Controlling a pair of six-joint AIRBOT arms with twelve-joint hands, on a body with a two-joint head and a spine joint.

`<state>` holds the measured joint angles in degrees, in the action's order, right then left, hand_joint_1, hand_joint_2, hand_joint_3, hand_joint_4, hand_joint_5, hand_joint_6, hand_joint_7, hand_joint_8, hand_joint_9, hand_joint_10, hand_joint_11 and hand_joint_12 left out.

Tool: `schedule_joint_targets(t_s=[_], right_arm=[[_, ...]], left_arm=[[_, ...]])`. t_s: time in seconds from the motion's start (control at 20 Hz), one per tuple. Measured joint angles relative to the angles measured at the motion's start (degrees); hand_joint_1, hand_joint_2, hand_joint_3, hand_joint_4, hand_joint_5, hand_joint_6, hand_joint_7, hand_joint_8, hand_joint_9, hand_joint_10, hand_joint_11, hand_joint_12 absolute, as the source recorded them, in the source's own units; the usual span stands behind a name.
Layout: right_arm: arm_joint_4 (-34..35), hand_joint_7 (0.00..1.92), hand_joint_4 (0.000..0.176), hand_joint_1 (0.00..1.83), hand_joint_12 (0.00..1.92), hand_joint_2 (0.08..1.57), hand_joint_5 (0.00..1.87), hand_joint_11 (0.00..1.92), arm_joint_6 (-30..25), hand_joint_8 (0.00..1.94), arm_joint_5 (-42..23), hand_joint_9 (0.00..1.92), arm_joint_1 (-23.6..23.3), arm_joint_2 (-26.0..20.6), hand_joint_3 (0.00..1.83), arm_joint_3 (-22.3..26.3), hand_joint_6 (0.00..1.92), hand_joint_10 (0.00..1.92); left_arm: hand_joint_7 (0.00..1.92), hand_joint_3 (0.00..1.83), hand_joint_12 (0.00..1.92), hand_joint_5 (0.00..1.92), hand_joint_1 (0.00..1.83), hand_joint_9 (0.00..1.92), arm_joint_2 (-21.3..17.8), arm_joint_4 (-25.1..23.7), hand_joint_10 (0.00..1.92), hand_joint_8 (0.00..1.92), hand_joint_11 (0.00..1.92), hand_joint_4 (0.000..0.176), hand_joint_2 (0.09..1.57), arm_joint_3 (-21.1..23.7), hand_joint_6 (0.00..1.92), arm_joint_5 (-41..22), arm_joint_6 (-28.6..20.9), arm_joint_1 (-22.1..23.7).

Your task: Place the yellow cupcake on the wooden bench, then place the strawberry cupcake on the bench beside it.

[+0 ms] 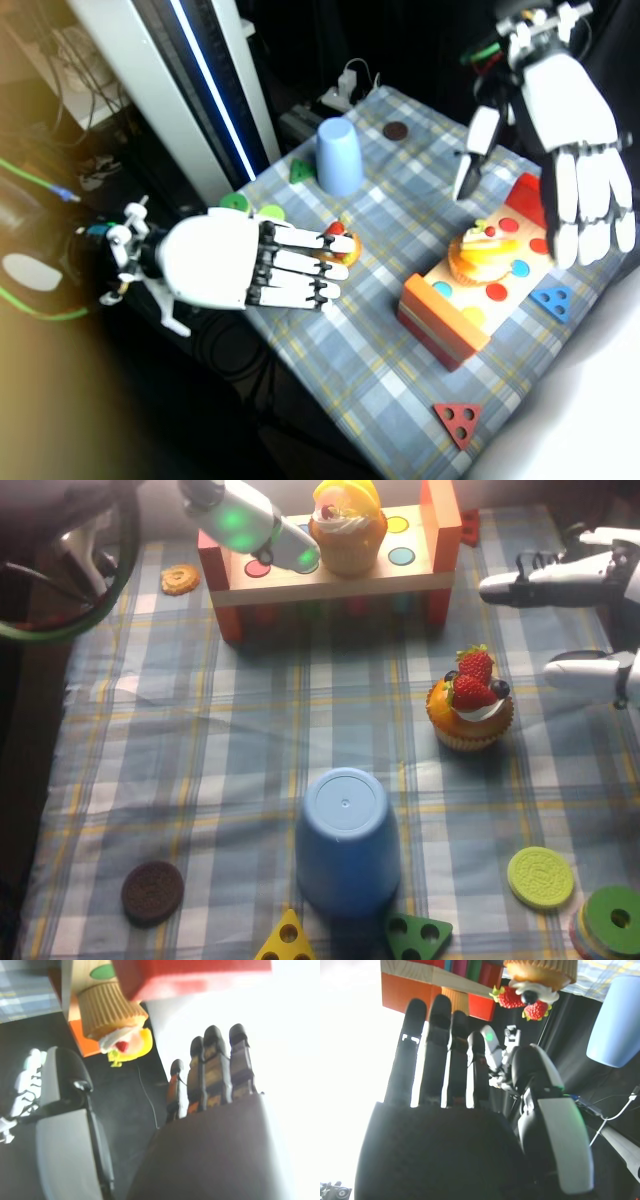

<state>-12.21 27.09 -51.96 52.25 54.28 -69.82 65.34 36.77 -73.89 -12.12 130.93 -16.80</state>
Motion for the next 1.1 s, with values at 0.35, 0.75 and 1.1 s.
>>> schedule_joint_targets(t_s=[0.35, 0.75, 1.1], right_arm=[[-4.2, 0.49, 0.076, 0.75, 0.95, 0.94, 0.34, 0.12, -1.4, 0.0, 2.7, 0.51, -4.1, 1.7, 0.0, -2.1, 0.0, 0.0], [-11.5, 0.66, 0.077, 0.79, 1.64, 0.89, 0.34, 0.02, -3.5, 0.01, 10.9, 0.57, -8.2, 6.1, 0.0, -5.4, 0.0, 0.5], [-12.2, 0.51, 0.063, 0.91, 1.14, 0.89, 0.41, 0.01, -3.7, 0.0, 13.7, 0.54, -8.5, 9.1, 0.0, -7.2, 0.0, 0.03]], left_arm=[[0.0, 0.0, 0.0, 0.0, 0.88, 0.0, -14.0, -19.8, 0.0, 0.0, 0.0, 0.176, 0.77, 16.5, 0.0, -22.6, -28.2, -11.0], [0.05, 0.0, 0.03, 0.0, 0.86, 0.05, -21.3, -19.9, 0.01, 0.01, 0.0, 0.176, 0.79, 23.1, 0.0, -34.2, -34.8, -21.3], [0.11, 0.0, 0.53, 0.0, 0.82, 0.15, -21.3, -19.4, 0.0, 0.0, 0.0, 0.176, 0.8, 23.1, 0.0, -34.2, -35.0, -21.4]])
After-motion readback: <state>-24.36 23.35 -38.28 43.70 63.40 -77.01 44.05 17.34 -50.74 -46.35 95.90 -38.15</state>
